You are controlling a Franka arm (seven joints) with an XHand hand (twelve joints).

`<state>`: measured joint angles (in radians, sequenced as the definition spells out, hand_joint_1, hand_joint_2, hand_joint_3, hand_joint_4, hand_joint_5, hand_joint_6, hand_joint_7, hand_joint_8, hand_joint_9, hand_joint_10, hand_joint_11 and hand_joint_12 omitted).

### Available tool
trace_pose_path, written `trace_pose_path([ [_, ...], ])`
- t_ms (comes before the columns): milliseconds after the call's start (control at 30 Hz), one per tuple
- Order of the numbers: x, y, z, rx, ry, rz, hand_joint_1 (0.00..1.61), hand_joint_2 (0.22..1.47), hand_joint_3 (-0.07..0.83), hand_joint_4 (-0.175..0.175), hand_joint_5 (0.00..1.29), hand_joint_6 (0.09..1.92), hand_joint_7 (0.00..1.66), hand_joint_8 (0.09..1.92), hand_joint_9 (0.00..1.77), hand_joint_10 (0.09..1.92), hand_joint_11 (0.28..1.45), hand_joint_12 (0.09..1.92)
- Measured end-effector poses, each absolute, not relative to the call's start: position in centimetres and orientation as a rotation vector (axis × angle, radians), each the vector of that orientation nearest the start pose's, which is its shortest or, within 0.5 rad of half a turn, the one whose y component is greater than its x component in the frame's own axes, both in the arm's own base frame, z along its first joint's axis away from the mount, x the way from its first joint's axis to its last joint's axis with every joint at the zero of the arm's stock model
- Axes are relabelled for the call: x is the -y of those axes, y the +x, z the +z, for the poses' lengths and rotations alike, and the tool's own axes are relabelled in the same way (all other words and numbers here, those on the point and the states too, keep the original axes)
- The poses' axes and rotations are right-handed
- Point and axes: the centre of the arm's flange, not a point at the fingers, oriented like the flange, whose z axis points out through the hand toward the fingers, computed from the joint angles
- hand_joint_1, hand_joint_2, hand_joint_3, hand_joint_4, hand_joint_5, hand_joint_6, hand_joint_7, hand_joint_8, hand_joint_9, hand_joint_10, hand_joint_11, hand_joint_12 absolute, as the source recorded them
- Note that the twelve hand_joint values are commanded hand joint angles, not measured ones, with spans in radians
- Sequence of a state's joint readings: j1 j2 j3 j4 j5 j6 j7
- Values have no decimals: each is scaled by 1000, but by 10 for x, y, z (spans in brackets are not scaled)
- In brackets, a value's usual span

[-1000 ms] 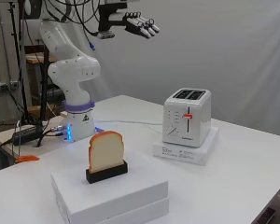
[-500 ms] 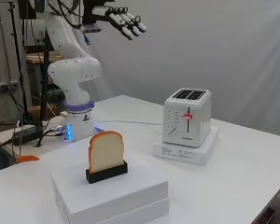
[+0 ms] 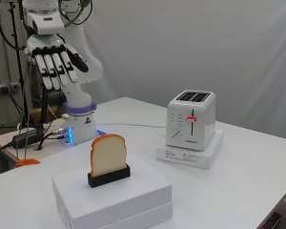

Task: Teleoperate dual arm-hand system to toast a bread

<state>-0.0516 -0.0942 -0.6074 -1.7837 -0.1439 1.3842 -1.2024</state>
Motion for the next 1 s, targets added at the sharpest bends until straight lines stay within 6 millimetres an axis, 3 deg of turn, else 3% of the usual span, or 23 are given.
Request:
trace_pose_path([
  [167, 305, 380, 603, 950, -2834, 268, 352, 905, -22, 64, 236, 87, 366, 87, 525, 87, 486, 87],
  [267, 295, 401, 602, 1074, -2775, 216, 354, 903, -18, 67, 229, 87, 363, 87, 523, 87, 486, 87],
  [367, 289, 437, 571, 1170, -2674, 225, 345, 899, -15, 64, 221, 87, 367, 87, 520, 87, 483, 87],
  [500, 282, 490, 491, 1205, -2540, 374, 331, 882, -17, 51, 198, 87, 369, 87, 525, 87, 489, 87],
  [600, 282, 504, 447, 1172, -2513, 487, 329, 873, -16, 51, 181, 87, 358, 87, 528, 87, 495, 87],
  [833, 320, 487, 420, 1028, -2579, 648, 326, 866, -10, 54, 150, 87, 324, 87, 529, 87, 519, 87],
  [1000, 303, 497, 401, 1106, -2593, 748, 346, 900, 1, 66, 234, 87, 400, 87, 607, 87, 574, 87],
])
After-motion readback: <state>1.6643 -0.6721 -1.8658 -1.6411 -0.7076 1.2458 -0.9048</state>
